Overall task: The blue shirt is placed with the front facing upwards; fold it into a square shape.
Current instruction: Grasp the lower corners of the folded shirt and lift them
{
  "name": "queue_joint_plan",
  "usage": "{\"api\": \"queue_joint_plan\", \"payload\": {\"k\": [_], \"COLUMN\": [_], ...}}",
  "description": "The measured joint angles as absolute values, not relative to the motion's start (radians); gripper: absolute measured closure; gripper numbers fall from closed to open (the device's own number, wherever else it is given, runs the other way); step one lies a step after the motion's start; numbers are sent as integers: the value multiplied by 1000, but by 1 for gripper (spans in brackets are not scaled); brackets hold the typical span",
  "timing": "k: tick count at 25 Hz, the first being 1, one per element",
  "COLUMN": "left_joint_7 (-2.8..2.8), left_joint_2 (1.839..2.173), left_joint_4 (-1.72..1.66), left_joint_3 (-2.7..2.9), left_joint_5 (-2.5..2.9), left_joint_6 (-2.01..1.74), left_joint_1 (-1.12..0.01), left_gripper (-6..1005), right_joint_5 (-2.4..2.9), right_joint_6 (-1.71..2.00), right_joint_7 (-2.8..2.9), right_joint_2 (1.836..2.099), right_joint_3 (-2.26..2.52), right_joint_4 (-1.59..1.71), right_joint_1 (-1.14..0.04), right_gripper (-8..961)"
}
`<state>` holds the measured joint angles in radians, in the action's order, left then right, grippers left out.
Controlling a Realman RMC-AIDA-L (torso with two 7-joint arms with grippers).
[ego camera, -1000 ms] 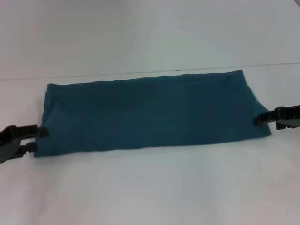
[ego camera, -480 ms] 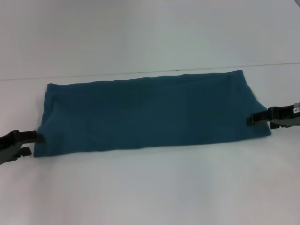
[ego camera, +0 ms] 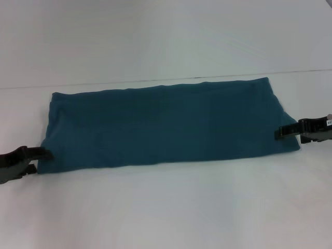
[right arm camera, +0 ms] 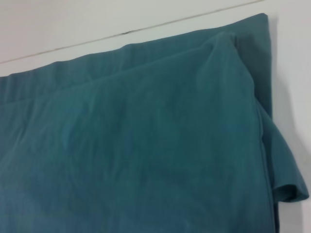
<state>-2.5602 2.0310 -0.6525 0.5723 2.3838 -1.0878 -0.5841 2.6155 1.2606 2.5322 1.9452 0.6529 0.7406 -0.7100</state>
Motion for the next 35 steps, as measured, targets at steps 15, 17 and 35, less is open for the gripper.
{"api": "queue_joint_plan", "payload": {"k": [15,17,35], "left_joint_7": [-2563,-2562,-2563], "left_joint_2": [2033,2033,2035], "left_joint_4": [-650,-652,-655], "left_joint_3": [573,570,575], "left_joint_5": [2372,2361,2349], "left_joint_6": [-1121,-1133,-1137], "left_joint_1": [-595,-595,-606], "left_gripper": [368,369,372], "right_joint_5": [2614,2614,2629], "right_joint_6": [1263,1263,1174], "right_joint_7": [2542,2542,2546], "right_joint_2": [1940,1940,1956], "right_joint_3": [657,657,675], "right_joint_4": [741,741,678], "right_joint_1": [-706,-707,-721], "right_gripper": [59,59,61]}}
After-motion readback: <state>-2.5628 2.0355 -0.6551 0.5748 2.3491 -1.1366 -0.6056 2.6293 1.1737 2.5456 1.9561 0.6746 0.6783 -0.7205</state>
